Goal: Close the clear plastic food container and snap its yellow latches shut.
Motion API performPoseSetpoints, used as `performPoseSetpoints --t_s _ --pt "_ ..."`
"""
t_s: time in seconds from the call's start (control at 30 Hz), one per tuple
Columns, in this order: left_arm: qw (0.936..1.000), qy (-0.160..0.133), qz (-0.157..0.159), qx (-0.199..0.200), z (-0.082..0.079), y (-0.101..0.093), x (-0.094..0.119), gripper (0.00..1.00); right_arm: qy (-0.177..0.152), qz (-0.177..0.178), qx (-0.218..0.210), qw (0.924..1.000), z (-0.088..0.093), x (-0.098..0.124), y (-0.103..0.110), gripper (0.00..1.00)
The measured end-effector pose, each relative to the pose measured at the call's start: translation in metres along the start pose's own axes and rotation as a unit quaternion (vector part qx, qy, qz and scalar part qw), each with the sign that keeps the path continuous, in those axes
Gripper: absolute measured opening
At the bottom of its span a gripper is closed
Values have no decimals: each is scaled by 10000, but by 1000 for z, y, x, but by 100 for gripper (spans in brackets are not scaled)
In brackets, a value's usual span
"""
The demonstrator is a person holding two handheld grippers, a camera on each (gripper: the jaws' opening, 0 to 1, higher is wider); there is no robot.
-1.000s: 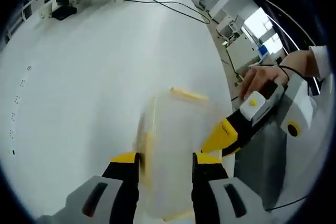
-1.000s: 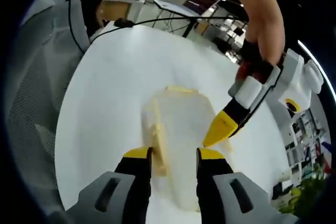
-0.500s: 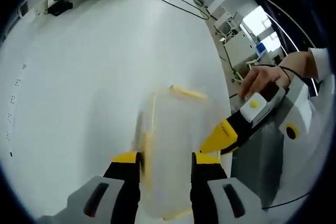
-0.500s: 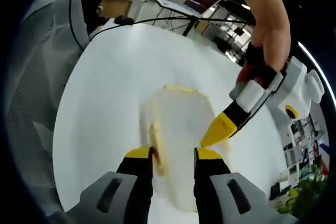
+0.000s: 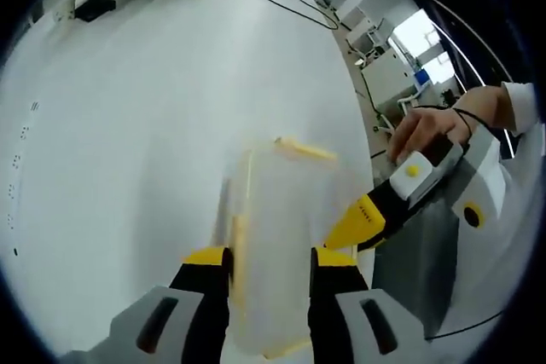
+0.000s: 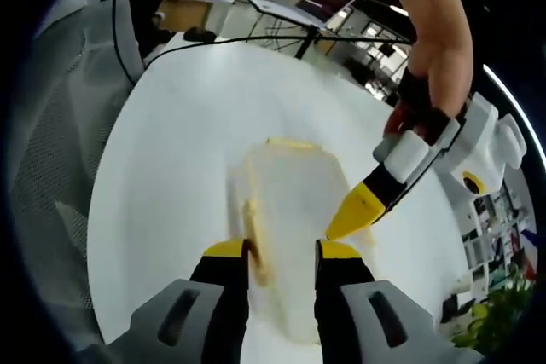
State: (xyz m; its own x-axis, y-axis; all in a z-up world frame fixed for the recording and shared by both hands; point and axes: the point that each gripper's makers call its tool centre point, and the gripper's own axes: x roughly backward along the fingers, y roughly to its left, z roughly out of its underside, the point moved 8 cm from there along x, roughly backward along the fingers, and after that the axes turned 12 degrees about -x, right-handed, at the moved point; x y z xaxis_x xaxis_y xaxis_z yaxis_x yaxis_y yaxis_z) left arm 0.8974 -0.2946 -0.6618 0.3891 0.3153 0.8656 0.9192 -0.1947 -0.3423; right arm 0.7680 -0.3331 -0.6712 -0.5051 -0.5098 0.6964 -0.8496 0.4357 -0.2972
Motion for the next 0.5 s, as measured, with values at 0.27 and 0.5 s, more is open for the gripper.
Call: performPoseSetpoints --t_s 0.27,0.5 --pt "9979 -498 -308 285 3 -11 -3 36 99 20 112 9999 -3 1 2 28" --pt "9854 -1155 -1243 125 11 -27 5 38 141 -17 -124 9998 -4 2 4 34"
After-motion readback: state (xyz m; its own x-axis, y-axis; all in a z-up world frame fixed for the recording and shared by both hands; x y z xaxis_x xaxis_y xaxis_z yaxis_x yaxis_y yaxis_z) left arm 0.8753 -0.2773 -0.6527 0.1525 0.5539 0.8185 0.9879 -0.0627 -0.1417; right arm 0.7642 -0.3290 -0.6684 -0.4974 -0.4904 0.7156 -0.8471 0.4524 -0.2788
